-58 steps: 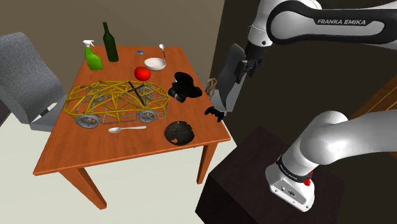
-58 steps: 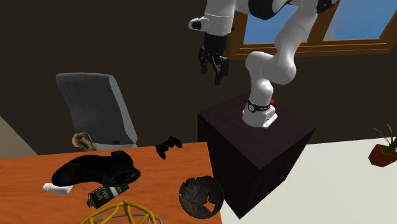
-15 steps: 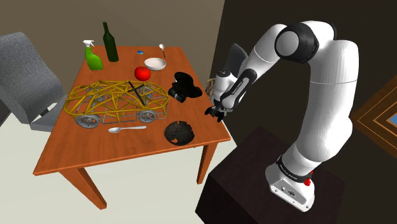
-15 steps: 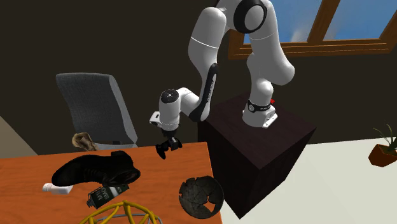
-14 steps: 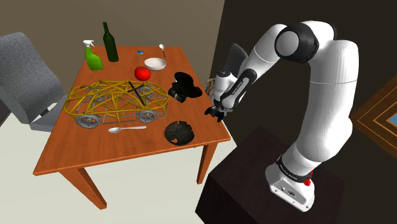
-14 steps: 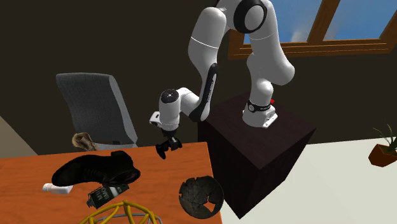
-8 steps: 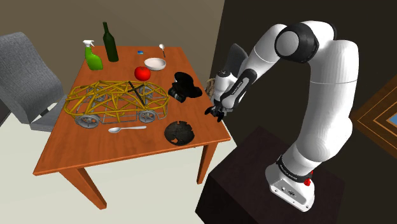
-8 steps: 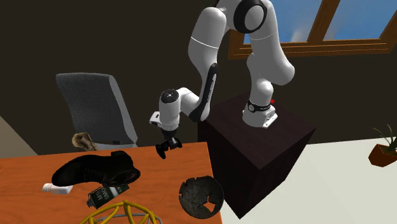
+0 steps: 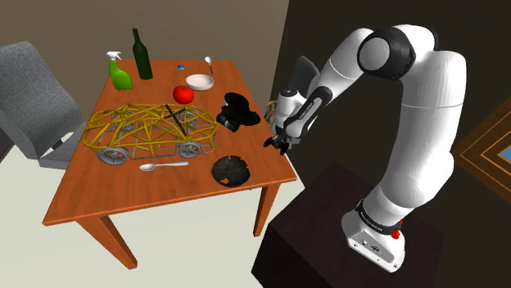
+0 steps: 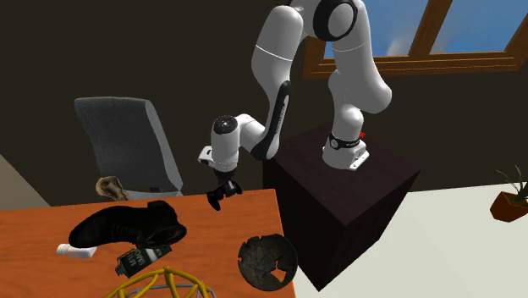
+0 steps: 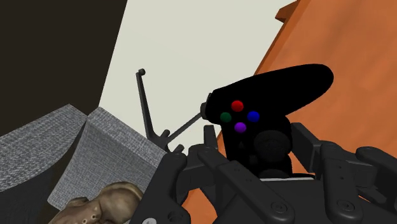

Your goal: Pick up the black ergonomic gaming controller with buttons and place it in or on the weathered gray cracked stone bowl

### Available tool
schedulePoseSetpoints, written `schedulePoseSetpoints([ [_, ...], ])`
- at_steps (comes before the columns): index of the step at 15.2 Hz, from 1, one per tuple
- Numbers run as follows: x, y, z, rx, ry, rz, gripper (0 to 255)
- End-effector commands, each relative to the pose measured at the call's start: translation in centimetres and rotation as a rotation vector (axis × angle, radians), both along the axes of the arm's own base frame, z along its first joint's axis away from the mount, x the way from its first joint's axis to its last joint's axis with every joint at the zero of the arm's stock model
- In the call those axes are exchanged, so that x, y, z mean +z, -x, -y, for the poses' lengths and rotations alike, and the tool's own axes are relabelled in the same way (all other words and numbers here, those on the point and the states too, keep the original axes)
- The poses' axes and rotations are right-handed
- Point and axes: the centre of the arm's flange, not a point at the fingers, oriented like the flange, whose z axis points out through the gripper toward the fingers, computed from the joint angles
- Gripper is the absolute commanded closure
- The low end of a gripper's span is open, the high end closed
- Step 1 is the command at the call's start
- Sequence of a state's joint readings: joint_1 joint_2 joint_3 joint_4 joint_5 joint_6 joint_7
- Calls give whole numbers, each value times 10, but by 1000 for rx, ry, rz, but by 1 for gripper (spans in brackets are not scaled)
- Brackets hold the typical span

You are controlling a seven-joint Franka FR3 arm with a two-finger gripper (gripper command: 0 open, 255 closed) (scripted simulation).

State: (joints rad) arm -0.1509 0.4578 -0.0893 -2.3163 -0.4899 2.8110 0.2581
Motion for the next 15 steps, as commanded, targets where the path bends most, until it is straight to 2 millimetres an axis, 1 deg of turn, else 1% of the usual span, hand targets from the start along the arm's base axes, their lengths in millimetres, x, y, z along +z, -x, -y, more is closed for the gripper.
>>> schedulePoseSetpoints([
  [1, 11, 0, 0, 0, 0, 0, 255],
  [15, 85, 0, 0, 0, 0, 0, 255],
])
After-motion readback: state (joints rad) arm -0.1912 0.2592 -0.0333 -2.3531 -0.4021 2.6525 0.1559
